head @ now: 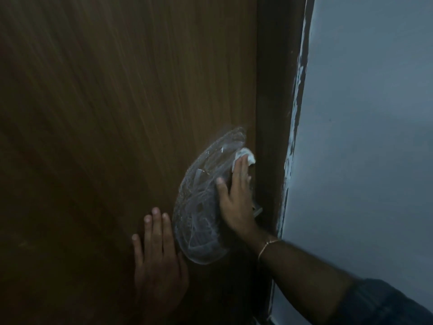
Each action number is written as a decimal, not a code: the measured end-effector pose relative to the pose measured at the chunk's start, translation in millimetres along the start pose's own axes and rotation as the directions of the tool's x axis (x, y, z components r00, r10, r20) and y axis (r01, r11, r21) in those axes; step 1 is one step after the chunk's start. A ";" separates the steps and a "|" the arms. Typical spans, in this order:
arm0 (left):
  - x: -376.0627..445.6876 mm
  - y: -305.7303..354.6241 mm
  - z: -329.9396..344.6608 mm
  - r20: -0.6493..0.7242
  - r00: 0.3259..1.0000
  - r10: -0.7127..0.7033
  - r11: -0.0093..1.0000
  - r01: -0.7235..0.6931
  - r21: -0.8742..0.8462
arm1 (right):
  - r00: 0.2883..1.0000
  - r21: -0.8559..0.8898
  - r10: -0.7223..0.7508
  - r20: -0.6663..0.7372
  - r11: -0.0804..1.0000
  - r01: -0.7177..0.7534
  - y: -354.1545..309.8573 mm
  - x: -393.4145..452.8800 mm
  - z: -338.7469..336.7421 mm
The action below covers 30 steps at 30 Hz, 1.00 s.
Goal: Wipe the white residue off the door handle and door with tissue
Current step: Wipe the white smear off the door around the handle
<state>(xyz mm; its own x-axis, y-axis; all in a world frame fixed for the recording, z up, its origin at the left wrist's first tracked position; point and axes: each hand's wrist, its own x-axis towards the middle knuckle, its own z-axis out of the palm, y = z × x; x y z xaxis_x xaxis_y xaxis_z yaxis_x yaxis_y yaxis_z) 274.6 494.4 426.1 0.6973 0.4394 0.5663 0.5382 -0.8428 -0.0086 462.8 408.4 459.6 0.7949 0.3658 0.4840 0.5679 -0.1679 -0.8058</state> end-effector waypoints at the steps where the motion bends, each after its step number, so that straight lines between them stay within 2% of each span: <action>1: 0.5 0.1 1.3 -0.007 1.000 -0.005 1.000 0.005 -0.003 | 0.999 -0.035 -0.036 0.029 0.999 0.037 5.2 -6.3 0.1; 3: 2.8 -0.5 3.2 -0.020 1.000 -0.008 1.000 0.008 -0.001 | 0.999 -0.072 -0.031 0.044 0.997 0.034 12.4 -5.0 -6.3; 6: 2.5 -1.7 7.2 -0.017 1.000 0.001 1.000 -0.001 0.012 | 1.000 -0.025 0.000 -0.007 1.000 0.000 3.1 18.4 -14.4; 9: 0.3 -1.8 10.1 -0.036 0.999 -0.007 1.000 0.008 0.012 | 0.994 -0.060 -0.111 0.010 0.992 0.111 5.1 13.0 -11.6; 11: 1.4 -2.0 10.2 -0.044 0.999 0.000 1.000 0.001 0.016 | 0.993 -0.073 -0.112 0.035 0.991 0.114 10.6 10.9 -14.6; 14: 1.1 -2.6 10.2 -0.040 0.999 0.009 1.000 -0.008 0.018 | 0.996 -0.021 -0.083 -0.015 0.996 0.083 3.5 25.3 -18.8; 18: 0.1 -1.0 7.7 -0.037 0.999 0.001 1.000 0.000 0.018 | 0.982 -0.034 -0.188 -0.005 0.982 0.188 6.2 18.2 -17.8; 22: 1.9 0.9 1.2 0.033 0.999 -0.007 0.999 0.006 0.033 | 0.990 -0.024 -0.128 -0.063 0.992 0.127 1.0 31.6 -23.4; 24: 3.2 2.1 -1.9 0.052 0.999 -0.009 0.999 0.007 0.040 | 0.986 -0.032 -0.153 -0.065 0.988 0.151 -2.5 31.4 -21.0; 26: 6.2 3.1 -4.5 0.051 0.999 0.000 1.000 -0.002 0.030 | 0.980 -0.052 -0.193 -0.048 0.980 0.190 1.6 27.1 -20.2; 30: 12.5 5.1 -5.6 0.020 1.000 0.020 1.000 -0.021 0.016 | 0.986 -0.016 -0.126 -0.112 0.992 0.125 0.5 33.7 -21.3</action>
<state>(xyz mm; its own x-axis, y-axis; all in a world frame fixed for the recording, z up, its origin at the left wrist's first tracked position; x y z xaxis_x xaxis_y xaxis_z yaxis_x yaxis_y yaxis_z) 283.4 493.8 437.8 0.7175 0.4285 0.5491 0.5310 -0.8467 -0.0331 494.4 401.2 482.8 0.7359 0.2794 0.6167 0.6661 -0.1355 -0.7334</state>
